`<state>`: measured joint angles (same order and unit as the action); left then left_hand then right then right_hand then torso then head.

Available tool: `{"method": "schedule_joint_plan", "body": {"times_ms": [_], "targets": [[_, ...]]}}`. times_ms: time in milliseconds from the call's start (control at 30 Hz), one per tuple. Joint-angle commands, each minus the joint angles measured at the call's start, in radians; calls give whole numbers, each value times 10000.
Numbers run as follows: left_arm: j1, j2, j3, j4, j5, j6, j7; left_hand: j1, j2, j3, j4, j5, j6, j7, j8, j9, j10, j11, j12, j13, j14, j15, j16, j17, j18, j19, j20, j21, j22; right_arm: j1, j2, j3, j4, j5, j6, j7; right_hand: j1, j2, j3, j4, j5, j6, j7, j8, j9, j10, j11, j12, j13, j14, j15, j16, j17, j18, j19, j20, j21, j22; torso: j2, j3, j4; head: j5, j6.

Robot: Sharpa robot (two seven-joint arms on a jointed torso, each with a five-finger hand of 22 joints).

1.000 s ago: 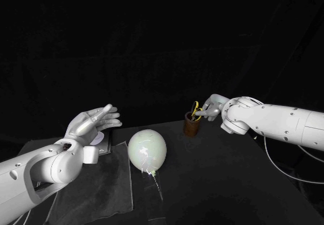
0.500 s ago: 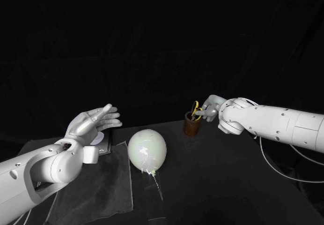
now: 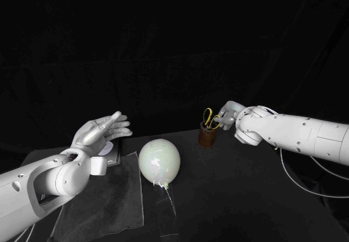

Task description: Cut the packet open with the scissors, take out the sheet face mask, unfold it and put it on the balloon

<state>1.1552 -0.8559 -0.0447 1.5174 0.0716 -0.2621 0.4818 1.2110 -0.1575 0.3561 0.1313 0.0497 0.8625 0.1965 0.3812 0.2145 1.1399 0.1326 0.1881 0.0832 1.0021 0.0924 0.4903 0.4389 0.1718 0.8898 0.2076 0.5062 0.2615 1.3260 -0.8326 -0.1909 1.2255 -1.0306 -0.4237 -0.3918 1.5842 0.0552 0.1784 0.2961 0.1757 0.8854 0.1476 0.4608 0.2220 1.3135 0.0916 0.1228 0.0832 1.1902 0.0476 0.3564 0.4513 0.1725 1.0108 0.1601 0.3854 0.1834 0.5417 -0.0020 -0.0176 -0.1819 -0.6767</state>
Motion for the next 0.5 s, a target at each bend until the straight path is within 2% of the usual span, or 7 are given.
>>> {"method": "schedule_joint_plan", "body": {"times_ms": [33, 67, 100, 167, 267, 300, 500], "targets": [[10, 12, 12, -1, 87, 183, -1, 35, 143, -8, 81, -6, -44, 39, -65, -3, -27, 60, -57, 11, -93, 9, -34, 18, 107, 29, 74, -42, -20, 6, -53, 8, 36, 51, -650, 259, 231, -562, 1017, -282, 678, 256, -4, 117, 23, 353, -164, -8, 34, 200, -145, 51, 142, 58, 63, -120, 294, 228, -12, -1, -8, 25, 1], [10, 12, 12, -4, 88, 182, -5, 35, 143, -8, 81, -6, -44, 39, -65, -3, -27, 60, -57, 11, -93, 9, -34, 18, 107, 29, 74, -42, -20, 6, -65, 8, 42, 72, -705, 276, 0, -941, 1773, -291, 699, 300, -12, 120, 23, 437, -264, -101, 22, 268, -72, 14, 236, 52, -38, -225, 580, 469, -11, -1, -8, 24, 1], [10, 13, 11, -8, 89, 182, -12, 53, 162, -18, 104, -6, -55, 50, -74, -6, -38, 67, -64, 12, -97, 14, -35, 26, 106, 33, 74, -46, -26, 6, -85, 8, 54, 108, -798, 305, 2, -971, 1945, -362, 707, 372, -42, 163, 41, 547, -219, -66, 42, 312, -189, 24, 263, 15, -59, -207, 650, 527, -12, 1, -8, 24, 1], [10, 13, 11, -16, 90, 183, -24, 53, 162, -18, 104, -6, -55, 50, -74, -6, -38, 67, -64, 12, -97, 14, -35, 26, 106, 33, 74, -46, -26, 7, -121, 8, 78, 166, -954, 352, -281, -1175, 2629, -535, 701, 474, -62, 227, 74, 715, -260, -92, 65, 438, -221, 18, 374, -11, -177, -270, 1024, 838, -11, 2, -9, 24, 1], [10, 16, 11, -28, 106, 187, -41, 67, 172, -24, 116, -6, -63, 56, -80, -8, -45, 72, -69, 12, -100, 16, -36, 31, 106, 35, 75, -48, -29, 9, -183, 9, 122, 304, -1222, 472, -541, -1328, 2961, -646, 645, 511, -91, 267, 97, 802, -270, -112, 81, 507, -245, 11, 451, -30, -286, -295, 1251, 1037, -10, 5, -15, 33, 3], [10, 16, 10, -32, 112, 188, -45, 67, 172, -24, 116, -6, -63, 56, -80, -8, -45, 72, -69, 12, -100, 16, -36, 31, 106, 35, 75, -48, -29, 11, -199, 10, 133, 347, -1296, 508, -1197, -1583, 3630, -889, 617, 511, -94, 349, 157, 894, -273, -205, 108, 560, -246, -63, 616, -67, -591, -312, 1688, 1452, -8, 5, -13, 34, 7], [10, 35, 8, -65, 137, 192, -69, 79, 187, -29, 131, -6, -69, 62, -86, -9, -52, 77, -73, 13, -104, 20, -38, 36, 106, 37, 76, -51, -33, 65, -505, 20, 457, 737, -1904, 846, -1756, -1688, 3985, -1164, 779, 575, -209, 549, 287, 1125, -346, -195, 194, 762, -317, -42, 850, 16, -653, -317, 2016, 1768, -13, 9, 13, 25, 62]]}}
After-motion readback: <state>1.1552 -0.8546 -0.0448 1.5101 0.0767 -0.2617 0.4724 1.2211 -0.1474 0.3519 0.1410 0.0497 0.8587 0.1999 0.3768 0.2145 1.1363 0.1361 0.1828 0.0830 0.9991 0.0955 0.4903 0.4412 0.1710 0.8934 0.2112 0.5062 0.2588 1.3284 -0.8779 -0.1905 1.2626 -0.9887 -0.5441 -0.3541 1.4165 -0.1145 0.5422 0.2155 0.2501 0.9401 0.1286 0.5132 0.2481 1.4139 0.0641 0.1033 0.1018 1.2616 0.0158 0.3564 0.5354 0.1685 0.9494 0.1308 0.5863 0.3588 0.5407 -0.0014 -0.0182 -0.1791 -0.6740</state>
